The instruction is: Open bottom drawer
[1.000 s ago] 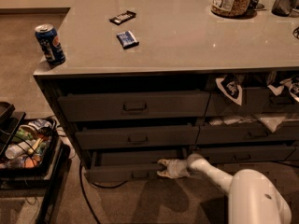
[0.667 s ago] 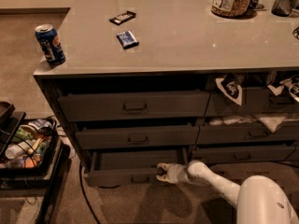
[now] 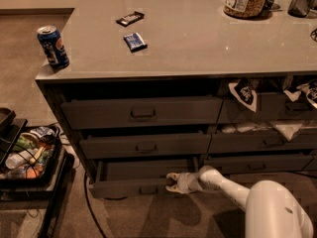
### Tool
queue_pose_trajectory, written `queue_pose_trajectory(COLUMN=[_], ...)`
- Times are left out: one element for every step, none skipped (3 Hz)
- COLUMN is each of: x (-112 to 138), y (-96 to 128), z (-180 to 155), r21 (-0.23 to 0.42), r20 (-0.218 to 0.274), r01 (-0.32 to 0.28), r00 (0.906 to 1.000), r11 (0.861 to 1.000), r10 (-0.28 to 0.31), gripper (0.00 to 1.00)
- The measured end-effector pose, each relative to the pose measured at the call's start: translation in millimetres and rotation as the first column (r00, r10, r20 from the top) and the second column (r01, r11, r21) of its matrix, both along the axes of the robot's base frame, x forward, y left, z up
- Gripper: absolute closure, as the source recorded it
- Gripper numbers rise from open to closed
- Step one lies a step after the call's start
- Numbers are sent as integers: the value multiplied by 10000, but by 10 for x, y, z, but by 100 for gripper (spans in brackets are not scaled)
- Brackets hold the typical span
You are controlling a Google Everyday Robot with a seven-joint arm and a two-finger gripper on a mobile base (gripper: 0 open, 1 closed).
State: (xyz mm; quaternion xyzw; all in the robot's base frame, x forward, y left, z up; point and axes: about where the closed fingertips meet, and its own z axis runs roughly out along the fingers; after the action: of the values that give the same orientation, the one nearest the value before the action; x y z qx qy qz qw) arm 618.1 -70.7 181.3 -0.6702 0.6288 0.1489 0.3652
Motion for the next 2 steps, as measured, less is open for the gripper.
queue_pose_trajectory(x=[-157, -399], y=[-2, -4], z=[61, 123], r21=[-194, -127], r20=[-1628, -3025], r01=[-801, -1442], r00=[9837, 9437], r11=[9966, 9895], r10=[759, 1337], gripper=[100, 100])
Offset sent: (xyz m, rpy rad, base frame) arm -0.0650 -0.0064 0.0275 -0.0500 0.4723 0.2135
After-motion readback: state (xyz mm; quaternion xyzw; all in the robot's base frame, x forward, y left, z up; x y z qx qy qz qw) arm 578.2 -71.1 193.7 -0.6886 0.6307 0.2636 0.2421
